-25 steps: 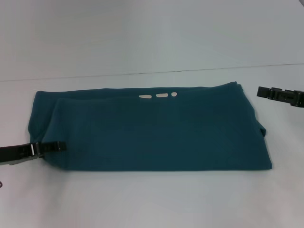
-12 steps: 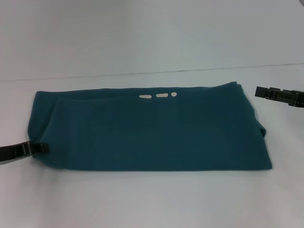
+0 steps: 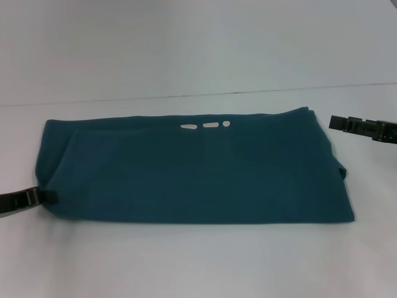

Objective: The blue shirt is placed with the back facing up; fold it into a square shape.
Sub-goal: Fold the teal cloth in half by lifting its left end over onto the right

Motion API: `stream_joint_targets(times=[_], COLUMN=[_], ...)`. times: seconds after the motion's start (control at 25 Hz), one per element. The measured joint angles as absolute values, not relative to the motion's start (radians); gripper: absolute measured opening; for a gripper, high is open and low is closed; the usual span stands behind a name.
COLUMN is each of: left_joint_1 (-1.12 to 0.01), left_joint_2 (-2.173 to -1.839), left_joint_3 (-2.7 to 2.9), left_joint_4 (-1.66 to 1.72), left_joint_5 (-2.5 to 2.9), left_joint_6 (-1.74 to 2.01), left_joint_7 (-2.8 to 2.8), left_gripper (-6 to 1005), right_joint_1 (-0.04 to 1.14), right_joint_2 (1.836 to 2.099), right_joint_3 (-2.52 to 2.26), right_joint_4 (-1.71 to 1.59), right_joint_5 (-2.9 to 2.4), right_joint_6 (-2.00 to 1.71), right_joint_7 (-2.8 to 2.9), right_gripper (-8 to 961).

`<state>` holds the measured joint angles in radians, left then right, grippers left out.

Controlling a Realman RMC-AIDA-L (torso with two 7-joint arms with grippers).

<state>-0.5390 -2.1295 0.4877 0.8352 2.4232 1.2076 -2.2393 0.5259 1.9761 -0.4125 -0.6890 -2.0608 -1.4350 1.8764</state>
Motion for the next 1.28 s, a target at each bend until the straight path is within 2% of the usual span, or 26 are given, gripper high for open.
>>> stream_joint_targets(times=[0.24,0.64,0.88,1.08,1.2,1.28], left_joint_1=[-0.492,-0.45,-0.443,-0.436,-0.436,-0.436], left_joint_2=[-2.131,-2.111,-2.102,-2.101,-2.1,-2.1], left_joint_3=[0.479,0.394,0.355,0.343,0.342,0.337], left_joint_4=[0.884,0.925,0.927,0.937,0.937,0.937], left_joint_5=[2.387,2.345,2.349,2.345,2.345,2.345], left_joint_6=[1.233,1.289,1.31,1.339,1.343,1.343], left_joint_7=[-2.238,-2.198,-2.182,-2.166,-2.163,-2.162], left_gripper=[36,36,36,36,36,36], right_joint_1=[0.523,0.571,0.63,0.693,0.719,0.733], right_joint_2=[1.987,2.033,2.088,2.091,2.093,2.095], right_joint_3=[-0.415,-0.47,-0.539,-0.559,-0.575,-0.582], right_joint_4=[-0.685,-0.637,-0.604,-0.478,-0.451,-0.44], right_joint_5=[-2.062,-2.059,-2.055,-2.042,-2.041,-2.04], right_joint_6=[-1.434,-1.372,-1.282,-1.195,-1.157,-1.146], right_joint_7=[1.859,1.813,1.744,1.656,1.625,1.616], right_gripper=[811,800,633,426,190,158])
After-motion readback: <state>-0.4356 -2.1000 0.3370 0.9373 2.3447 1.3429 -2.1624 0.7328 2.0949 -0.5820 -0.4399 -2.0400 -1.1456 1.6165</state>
